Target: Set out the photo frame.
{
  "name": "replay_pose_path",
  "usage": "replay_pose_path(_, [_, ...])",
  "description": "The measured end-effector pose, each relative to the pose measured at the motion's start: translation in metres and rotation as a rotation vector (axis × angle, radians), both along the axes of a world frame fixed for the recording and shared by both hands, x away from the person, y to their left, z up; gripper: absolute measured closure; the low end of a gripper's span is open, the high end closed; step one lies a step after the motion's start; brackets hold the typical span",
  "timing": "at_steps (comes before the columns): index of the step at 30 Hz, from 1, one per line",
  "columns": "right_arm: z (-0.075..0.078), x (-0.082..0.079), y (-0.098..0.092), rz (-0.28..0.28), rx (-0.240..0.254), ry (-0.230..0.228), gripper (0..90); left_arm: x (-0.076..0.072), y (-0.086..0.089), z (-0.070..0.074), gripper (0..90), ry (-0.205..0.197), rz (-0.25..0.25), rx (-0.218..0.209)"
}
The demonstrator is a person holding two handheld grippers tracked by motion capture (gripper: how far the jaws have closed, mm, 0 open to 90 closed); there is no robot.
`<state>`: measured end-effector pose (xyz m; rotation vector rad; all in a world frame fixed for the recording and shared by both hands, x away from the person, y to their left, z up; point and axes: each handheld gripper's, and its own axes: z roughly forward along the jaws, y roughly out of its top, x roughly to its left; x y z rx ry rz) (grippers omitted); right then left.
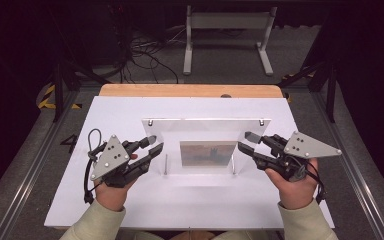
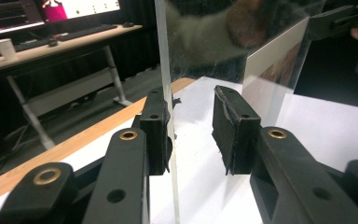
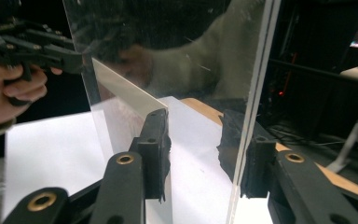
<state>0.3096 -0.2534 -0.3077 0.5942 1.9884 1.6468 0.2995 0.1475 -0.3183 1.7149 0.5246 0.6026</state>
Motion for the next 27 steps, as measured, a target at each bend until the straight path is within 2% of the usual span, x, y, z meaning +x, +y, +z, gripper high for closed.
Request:
replay_pose_path(3, [0.0, 0.003, -0.003, 0.012, 0.028, 0.015, 58.9, 0.0, -0.002, 0.0, 67.5, -0.009, 0.003, 0.001])
replay_pose_path(7, [-0.004, 0.005, -0.001, 0.016, 0.04, -0.018, 59.1, 0.006, 0.0, -0.004, 66.3, -0.01, 0.005, -0.021])
replay_pose_path(11, [-0.007, 0.009, -0.002, 0.018, 0.061, -0.031, 58.6, 0.008, -0.002, -0.006, 62.8, -0.037, 0.016, 0.0])
replay_pose_path(14, [-0.008, 0.011, -0.001, 0.014, 0.067, -0.042, 57.3, 0.012, 0.001, -0.008, 54.1, -0.012, 0.012, -0.009])
replay_pose_path(17, [-0.01, 0.013, -0.001, 0.008, 0.066, -0.051, 56.2, 0.018, 0.007, -0.011, 47.1, 0.025, 0.009, -0.04])
replay_pose_path(22, [-0.014, 0.022, 0.0, 0.002, 0.079, -0.049, 55.2, 0.021, 0.012, -0.017, 39.9, 0.061, 0.017, -0.062])
replay_pose_path(27, [-0.018, 0.029, 0.001, -0.019, 0.084, -0.039, 53.9, 0.023, 0.017, -0.022, 34.1, 0.101, 0.041, -0.059])
